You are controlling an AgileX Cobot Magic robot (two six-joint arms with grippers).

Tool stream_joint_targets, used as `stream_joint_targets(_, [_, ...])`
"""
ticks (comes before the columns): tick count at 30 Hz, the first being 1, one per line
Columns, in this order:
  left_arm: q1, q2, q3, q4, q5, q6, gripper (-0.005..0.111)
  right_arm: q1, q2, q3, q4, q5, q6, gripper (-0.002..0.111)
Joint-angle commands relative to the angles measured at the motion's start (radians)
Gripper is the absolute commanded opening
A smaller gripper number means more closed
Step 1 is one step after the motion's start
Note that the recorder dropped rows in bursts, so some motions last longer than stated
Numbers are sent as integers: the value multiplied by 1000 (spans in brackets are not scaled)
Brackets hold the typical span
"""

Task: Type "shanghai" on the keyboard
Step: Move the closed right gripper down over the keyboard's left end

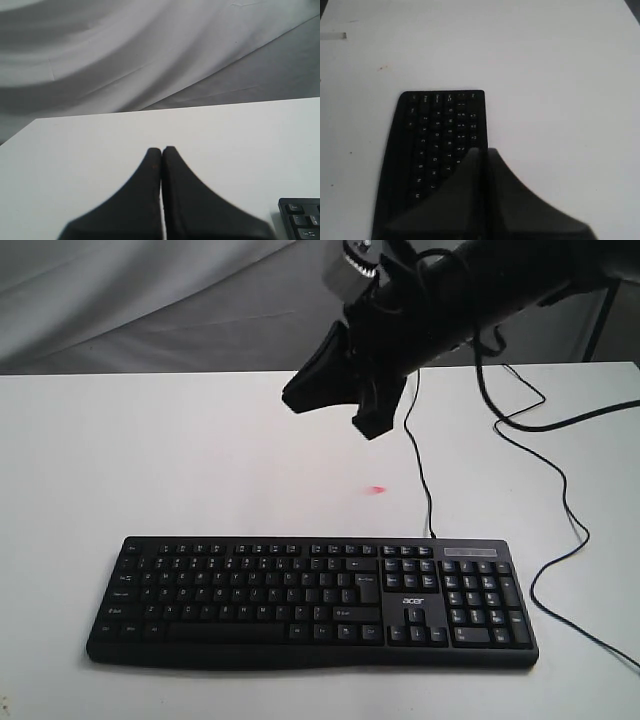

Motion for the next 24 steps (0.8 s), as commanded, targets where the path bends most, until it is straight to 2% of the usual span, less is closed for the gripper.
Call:
stream_joint_targets(1, [-4,3,5,-1,-6,-3,1,33,44,-4,-6,-31,-20,0])
stream_joint_targets(8, [-4,3,5,-1,-6,-3,1,90,63,130,43,-216,-136,0])
stream_joint_targets(12, [-4,3,5,-1,-6,-3,1,110,63,195,134,-244,-263,0])
stream_joint_targets(18, [-4,3,5,-1,-6,-3,1,129,65,195,179,-244,-267,0])
stream_joint_targets(24, [-4,3,5,-1,-6,-3,1,194,92,195,185,-285,-261,0])
